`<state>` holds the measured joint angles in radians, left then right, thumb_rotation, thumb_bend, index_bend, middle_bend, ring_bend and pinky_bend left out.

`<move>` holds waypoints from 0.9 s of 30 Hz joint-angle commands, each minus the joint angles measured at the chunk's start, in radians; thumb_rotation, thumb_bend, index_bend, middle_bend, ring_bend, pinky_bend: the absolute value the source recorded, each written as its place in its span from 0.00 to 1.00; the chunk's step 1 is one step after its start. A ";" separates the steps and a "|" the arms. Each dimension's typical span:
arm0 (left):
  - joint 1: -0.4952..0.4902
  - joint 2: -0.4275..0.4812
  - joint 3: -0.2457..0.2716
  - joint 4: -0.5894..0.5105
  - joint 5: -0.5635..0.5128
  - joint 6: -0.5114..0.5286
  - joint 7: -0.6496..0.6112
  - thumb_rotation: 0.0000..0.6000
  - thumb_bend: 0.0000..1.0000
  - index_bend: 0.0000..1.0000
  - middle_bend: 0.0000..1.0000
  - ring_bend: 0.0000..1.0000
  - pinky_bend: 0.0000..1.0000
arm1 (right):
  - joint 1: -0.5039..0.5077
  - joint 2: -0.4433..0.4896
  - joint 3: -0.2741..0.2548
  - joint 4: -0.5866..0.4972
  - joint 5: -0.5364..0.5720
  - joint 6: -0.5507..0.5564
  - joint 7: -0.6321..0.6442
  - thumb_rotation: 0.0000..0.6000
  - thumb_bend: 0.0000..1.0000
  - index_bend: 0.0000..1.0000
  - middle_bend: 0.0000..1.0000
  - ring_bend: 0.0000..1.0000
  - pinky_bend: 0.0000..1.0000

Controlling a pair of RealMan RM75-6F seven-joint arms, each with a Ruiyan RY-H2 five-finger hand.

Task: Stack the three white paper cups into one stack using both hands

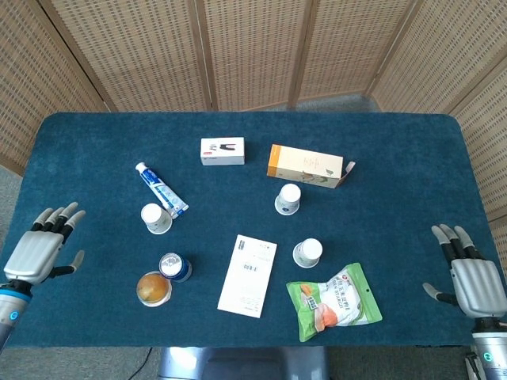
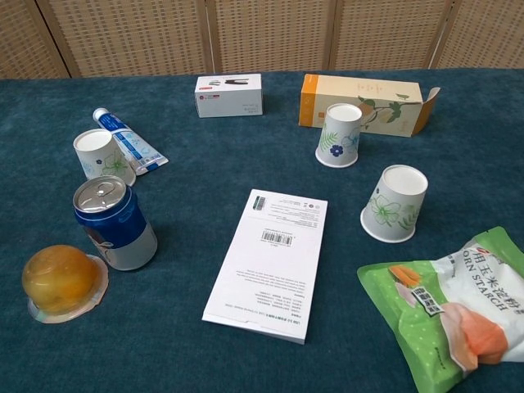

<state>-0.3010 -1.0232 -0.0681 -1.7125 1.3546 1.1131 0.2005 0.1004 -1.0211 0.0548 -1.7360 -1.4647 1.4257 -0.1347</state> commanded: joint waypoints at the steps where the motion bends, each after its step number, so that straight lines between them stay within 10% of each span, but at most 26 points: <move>1: -0.049 -0.015 -0.025 -0.002 -0.039 -0.051 0.028 0.68 0.49 0.00 0.00 0.00 0.02 | -0.005 0.007 0.001 -0.005 0.003 0.007 0.000 0.93 0.19 0.00 0.00 0.00 0.39; 27: -0.288 -0.214 -0.056 0.169 -0.257 -0.285 0.135 0.67 0.50 0.00 0.00 0.00 0.05 | -0.034 0.014 0.005 0.016 0.032 0.028 0.034 0.94 0.19 0.00 0.00 0.00 0.39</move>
<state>-0.5780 -1.2236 -0.1241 -1.5568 1.1060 0.8370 0.3370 0.0665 -1.0076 0.0599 -1.7195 -1.4327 1.4535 -0.1009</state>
